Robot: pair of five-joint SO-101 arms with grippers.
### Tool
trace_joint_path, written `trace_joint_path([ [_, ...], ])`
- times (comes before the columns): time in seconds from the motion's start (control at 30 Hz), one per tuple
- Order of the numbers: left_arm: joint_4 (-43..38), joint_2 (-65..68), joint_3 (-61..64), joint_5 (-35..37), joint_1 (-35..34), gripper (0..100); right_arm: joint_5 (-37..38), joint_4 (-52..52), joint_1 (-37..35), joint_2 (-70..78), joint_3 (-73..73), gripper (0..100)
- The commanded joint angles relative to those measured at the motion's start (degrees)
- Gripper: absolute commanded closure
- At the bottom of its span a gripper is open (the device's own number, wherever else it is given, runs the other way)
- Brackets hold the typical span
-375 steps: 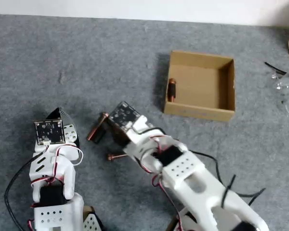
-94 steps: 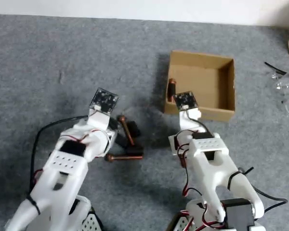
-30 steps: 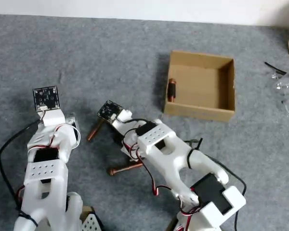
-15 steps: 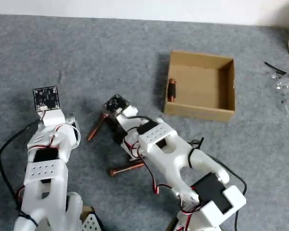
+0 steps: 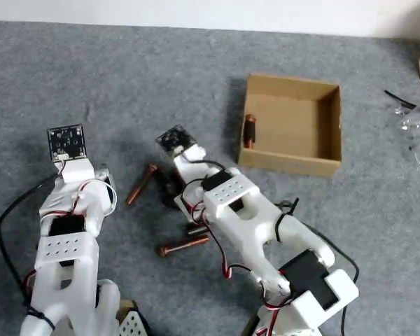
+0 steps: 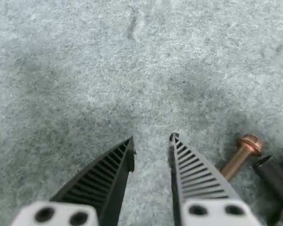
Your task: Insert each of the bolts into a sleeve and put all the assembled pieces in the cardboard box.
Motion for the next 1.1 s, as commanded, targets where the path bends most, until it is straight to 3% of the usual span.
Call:
trace_joint_path([
  [0.0, -1.05, -0.92, -2.15, 0.35, 0.75, 87, -1.32, -3.21, 2.51, -0.13, -2.59, 84.3],
  [0.63, -1.05, -0.92, -2.15, 0.35, 0.75, 87, -4.84, -5.05, 5.85, 5.76, -6.37, 84.3],
  [0.97, -1.05, -0.92, -2.15, 0.26, 0.75, 87, -5.27, 6.29, 5.85, 18.86, -23.16, 84.4],
  [1.07, -1.05, -0.92, -2.15, 0.26, 0.75, 87, -5.27, 6.37, 5.85, 18.86, -23.08, 92.4],
])
